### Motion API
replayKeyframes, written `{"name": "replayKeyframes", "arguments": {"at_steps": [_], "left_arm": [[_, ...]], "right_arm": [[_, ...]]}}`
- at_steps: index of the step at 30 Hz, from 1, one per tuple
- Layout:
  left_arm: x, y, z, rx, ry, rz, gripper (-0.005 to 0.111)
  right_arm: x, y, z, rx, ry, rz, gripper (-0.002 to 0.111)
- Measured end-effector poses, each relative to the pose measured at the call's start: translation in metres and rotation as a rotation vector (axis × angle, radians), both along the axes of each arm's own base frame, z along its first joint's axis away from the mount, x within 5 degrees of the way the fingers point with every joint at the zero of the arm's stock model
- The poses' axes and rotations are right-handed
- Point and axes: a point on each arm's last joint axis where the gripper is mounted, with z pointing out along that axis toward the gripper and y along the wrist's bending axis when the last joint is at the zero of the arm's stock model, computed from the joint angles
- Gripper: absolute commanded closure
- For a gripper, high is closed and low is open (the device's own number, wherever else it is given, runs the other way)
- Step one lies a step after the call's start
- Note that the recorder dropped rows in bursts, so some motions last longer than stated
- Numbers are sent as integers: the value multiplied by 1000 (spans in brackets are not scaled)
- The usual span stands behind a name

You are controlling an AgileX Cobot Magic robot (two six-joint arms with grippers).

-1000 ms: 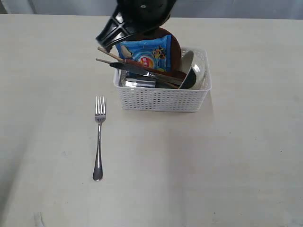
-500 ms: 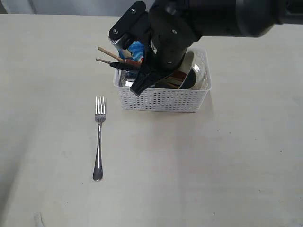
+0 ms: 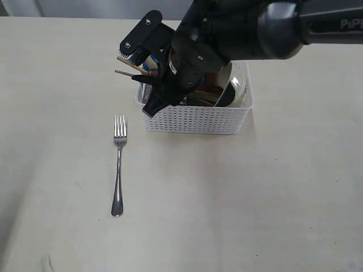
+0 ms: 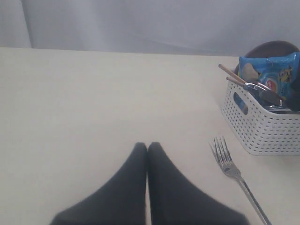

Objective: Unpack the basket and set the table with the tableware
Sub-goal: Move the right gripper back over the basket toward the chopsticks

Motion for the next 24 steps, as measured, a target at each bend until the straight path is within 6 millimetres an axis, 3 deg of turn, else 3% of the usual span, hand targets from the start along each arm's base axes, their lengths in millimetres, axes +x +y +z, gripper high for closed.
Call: {"name": "replayKeyframes", "arguments": {"at_steps": [24], "left_arm": [[0, 0, 0, 0, 0, 0, 107]], "right_arm": [[6, 18, -6, 211, -36, -19, 67]]}}
